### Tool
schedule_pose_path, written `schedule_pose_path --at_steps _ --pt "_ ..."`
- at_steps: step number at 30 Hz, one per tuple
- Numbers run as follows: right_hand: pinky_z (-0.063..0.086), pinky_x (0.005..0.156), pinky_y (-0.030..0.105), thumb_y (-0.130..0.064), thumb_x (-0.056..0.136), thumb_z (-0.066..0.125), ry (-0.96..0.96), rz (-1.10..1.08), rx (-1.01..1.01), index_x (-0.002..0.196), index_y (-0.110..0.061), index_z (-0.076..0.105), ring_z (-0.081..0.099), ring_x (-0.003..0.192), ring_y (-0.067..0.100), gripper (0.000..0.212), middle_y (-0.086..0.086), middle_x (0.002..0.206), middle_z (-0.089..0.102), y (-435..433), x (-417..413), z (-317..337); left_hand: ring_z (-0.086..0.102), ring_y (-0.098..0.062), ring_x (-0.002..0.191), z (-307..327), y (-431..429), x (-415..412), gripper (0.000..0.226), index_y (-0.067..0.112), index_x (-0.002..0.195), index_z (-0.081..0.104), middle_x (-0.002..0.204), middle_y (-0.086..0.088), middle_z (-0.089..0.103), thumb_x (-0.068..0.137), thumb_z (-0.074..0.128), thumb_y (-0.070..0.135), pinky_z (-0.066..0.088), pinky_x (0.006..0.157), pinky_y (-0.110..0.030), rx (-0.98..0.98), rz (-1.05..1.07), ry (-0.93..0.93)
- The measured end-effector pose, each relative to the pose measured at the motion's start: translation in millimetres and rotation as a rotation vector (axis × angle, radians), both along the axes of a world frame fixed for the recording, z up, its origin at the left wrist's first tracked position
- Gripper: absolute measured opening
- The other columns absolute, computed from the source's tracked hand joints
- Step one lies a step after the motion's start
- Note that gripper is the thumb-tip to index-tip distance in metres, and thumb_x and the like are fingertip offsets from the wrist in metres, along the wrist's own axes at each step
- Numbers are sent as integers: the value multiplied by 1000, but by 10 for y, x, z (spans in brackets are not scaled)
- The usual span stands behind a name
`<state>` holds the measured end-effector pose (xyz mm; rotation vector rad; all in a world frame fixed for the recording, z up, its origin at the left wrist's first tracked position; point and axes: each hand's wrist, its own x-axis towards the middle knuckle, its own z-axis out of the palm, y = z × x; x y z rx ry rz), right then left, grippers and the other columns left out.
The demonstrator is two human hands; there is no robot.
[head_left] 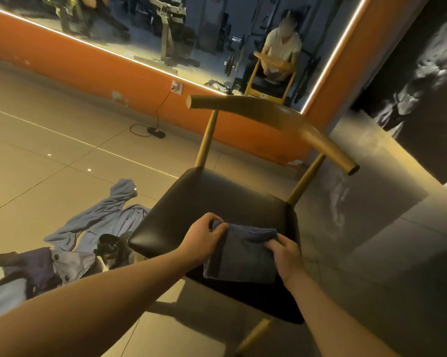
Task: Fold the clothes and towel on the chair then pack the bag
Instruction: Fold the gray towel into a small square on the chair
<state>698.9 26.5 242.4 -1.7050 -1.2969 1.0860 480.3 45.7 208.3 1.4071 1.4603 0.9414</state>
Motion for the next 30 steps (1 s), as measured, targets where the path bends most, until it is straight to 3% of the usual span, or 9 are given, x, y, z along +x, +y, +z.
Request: schedule_pose_path --at_steps 6,12,15,17,19,21,24,27,30 --pt "47 76 34 -29 102 48 -171 -45 -161 102 -18 68 62 95 22 22 5 101 67 455 -80 -332 61 -7 92 -218 362 85 15 31 110 57 100 12 63 106 47 42 50 80 -23 -68 61 124" --pt "44 66 31 -36 102 50 -404 -33 -220 91 -16 64 61 83 20 27 5 92 65 663 -134 -432 58 -5 84 -313 503 75 15 30 114 56 100 12 60 103 55 41 45 69 -20 -33 72 393" --pt "43 65 29 -39 101 53 -449 -39 -274 94 -18 63 61 83 17 25 3 93 64 728 -148 -448 52 -10 110 -329 583 57 28 30 127 58 126 8 55 100 58 39 47 93 -26 162 57 627" --pt "47 68 30 -40 100 53 -493 -36 -296 95 -19 62 61 83 17 24 3 94 64 755 -157 -463 43 -16 130 -311 635 72 35 31 133 59 141 7 51 100 53 43 35 111 -35 290 -36 750" --pt "51 74 33 -43 99 53 -584 -41 -298 99 -19 60 61 84 17 26 3 97 64 767 -188 -449 37 -18 139 -294 653 116 42 32 135 60 145 7 51 100 46 51 26 118 -39 334 -178 813" --pt "52 78 34 -46 98 54 -693 -65 -250 113 -20 55 61 92 17 30 1 106 62 716 -267 -395 39 -19 138 -320 642 168 47 30 138 57 145 6 52 101 41 55 28 117 -39 299 -308 847" --pt "48 97 34 -47 99 52 -906 -96 7 143 -21 43 52 126 20 52 2 139 52 533 -412 -378 43 -17 132 -413 609 182 47 28 141 52 143 4 53 104 38 53 33 113 -36 260 -343 844" --pt "29 121 39 -46 104 41 -1000 -8 137 154 -21 33 25 151 19 57 2 161 31 345 -567 -430 45 -16 127 -494 577 158 47 28 140 51 140 5 53 105 33 54 37 108 -34 293 -314 840" --pt "10 127 40 -45 107 25 -1048 128 83 161 -20 19 4 156 19 59 2 169 11 237 -633 -536 47 -17 123 -536 531 165 47 27 139 52 138 4 55 107 28 52 39 106 -33 326 -289 873"
